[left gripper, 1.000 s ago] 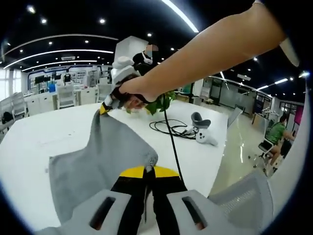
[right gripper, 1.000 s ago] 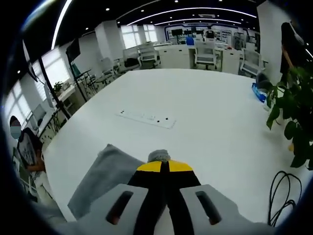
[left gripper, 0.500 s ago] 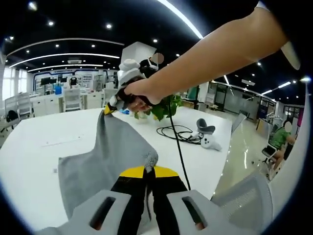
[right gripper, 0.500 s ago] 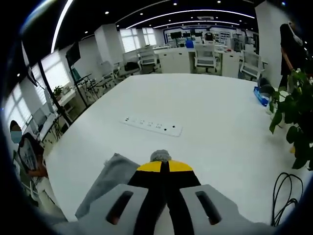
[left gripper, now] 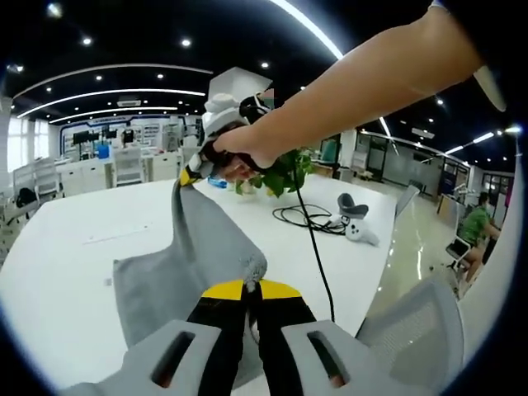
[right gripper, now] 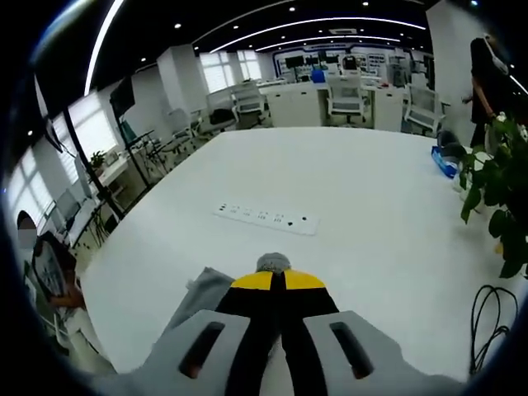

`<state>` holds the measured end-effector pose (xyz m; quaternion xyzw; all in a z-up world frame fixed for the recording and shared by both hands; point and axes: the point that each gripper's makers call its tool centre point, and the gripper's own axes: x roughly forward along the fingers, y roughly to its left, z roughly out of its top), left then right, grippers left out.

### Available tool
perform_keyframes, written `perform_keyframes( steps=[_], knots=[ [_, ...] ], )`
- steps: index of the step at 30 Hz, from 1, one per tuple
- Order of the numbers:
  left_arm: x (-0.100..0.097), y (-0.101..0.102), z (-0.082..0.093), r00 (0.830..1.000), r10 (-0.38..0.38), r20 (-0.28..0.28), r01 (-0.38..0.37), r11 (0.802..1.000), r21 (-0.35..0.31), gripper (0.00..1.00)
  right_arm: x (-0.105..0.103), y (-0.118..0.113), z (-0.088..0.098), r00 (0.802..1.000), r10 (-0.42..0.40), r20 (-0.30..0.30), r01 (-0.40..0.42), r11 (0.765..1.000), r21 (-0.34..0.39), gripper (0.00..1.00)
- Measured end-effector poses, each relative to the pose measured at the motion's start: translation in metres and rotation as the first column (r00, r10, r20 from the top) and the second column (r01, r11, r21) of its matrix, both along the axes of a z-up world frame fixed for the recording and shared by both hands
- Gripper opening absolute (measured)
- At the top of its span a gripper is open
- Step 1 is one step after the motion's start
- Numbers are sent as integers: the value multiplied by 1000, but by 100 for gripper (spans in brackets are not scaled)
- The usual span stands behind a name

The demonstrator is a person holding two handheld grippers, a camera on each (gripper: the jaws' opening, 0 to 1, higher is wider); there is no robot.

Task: Fold the towel on the table until its edges align and the towel forms a compact rectangular stack.

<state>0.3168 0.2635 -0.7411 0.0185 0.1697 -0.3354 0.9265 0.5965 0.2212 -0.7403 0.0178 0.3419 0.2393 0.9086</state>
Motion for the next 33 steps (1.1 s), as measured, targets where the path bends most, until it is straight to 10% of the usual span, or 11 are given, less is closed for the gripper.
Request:
perform_keyframes(
  steps=[33],
  knots=[
    [-7, 61, -22, 996, 62, -57, -60, 998, 37, 4, -2, 83, -23, 998, 65, -7, -65, 998, -18, 0]
  ],
)
